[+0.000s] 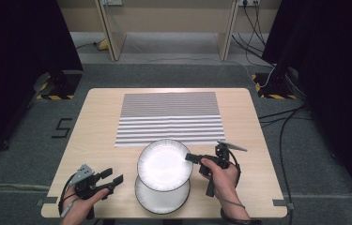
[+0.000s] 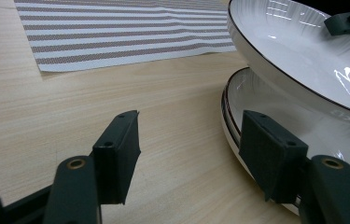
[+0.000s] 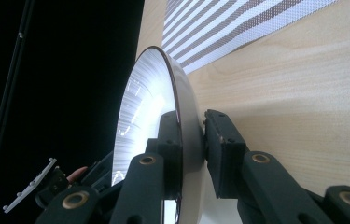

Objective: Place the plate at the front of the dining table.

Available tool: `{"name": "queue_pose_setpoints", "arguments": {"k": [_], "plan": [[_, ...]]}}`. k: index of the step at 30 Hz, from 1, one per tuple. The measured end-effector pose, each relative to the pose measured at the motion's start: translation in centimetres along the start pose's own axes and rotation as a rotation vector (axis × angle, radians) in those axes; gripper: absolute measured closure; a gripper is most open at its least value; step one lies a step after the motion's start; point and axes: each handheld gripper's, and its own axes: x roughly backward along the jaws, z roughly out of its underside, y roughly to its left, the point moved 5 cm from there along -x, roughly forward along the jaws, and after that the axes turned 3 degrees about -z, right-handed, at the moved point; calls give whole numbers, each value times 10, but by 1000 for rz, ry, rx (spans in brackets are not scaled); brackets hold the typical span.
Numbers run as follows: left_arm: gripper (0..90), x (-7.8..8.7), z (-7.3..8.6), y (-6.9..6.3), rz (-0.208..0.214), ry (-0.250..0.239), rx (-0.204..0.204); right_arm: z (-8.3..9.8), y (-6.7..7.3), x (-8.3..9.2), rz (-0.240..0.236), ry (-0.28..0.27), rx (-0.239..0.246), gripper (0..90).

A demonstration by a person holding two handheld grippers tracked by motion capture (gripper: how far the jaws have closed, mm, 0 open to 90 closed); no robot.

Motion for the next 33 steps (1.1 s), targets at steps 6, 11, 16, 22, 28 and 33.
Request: {"name": "queue_pose_setpoints", "arguments": {"k": [6,11,16,22,28,33], "plan": [[376,0,0,0,-1,1,0,-5,1,-1,-5,-8,-3,766],[376,0,0,0,0,1,-1,-10,4,-1,-4,-11,-5,766],[377,0,0,0,0,1,-1,-14,5,-1,-9,-10,-6,764],[376,0,0,0,0,-1,-1,-18,6,-2,-9,-18,-5,762],[377,0,-1,0,-1,-1,-1,-22,6,-1,-5,-28,-8,759],[377,0,-1,0,1,-1,0,-25,5,-1,2,-42,-6,759]]}}
